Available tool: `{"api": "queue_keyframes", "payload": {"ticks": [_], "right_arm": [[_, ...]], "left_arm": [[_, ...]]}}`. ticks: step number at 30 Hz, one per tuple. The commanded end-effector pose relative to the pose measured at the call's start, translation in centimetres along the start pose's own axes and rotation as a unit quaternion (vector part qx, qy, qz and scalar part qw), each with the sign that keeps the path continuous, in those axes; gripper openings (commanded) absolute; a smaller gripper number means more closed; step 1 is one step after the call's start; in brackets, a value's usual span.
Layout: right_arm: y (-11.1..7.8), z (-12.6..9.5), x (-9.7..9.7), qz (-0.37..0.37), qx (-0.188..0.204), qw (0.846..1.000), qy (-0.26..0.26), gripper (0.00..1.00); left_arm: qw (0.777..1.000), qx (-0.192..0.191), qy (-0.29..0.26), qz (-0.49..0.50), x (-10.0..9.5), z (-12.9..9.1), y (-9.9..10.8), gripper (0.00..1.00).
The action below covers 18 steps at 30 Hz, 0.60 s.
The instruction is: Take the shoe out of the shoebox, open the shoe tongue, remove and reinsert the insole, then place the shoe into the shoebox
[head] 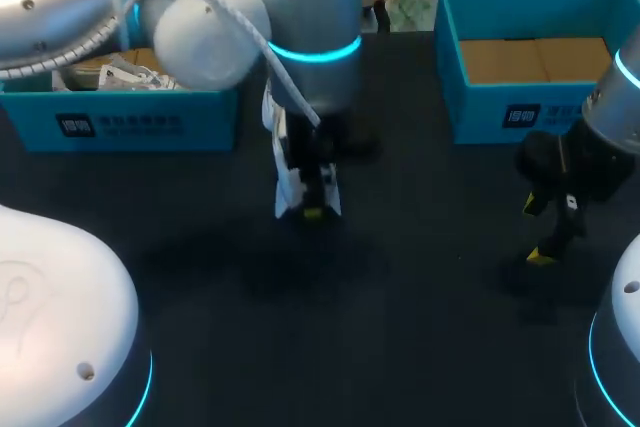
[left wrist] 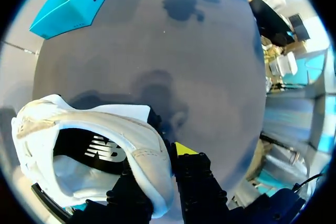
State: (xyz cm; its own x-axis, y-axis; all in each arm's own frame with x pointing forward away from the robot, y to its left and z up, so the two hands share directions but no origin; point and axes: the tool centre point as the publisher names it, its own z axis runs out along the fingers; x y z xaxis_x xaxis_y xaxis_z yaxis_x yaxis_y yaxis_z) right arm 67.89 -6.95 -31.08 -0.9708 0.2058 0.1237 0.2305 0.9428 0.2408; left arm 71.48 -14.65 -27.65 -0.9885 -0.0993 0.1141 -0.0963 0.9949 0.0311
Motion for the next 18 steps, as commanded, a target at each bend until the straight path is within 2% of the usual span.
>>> {"api": "queue_keyframes", "payload": {"ticks": [1,5,8,13,17,18], "right_arm": [[0.0,0.0,0.1,0.0,0.0,1.0,-0.001,1.0],[0.0,0.0,0.1,0.0,0.0,1.0,-0.001,1.0],[0.0,0.0,0.1,0.0,0.0,1.0,-0.001,1.0],[-2.2,-0.8,-1.0,0.012,-0.015,1.0,0.004,1.0],[-3.4,-1.3,-1.7,0.014,-0.014,1.0,0.008,1.0],[-3.6,-1.2,-1.8,0.017,-0.001,1.0,0.014,1.0]], "left_arm": [[1.0,0.004,0.017,0.02,-2.3,-3.2,2.1,0.0],[0.999,-0.005,0.014,0.05,-4.1,-5.6,3.3,0.0],[0.998,-0.012,0.01,0.069,-5.3,-6.6,4.1,0.0],[0.996,-0.023,0.013,0.089,-7.5,-7.7,5.2,0.0],[0.995,-0.032,0.018,0.097,-9.1,-8.4,6.5,0.0],[0.994,-0.035,0.018,0.098,-9.7,-8.5,6.9,0.0]]}}
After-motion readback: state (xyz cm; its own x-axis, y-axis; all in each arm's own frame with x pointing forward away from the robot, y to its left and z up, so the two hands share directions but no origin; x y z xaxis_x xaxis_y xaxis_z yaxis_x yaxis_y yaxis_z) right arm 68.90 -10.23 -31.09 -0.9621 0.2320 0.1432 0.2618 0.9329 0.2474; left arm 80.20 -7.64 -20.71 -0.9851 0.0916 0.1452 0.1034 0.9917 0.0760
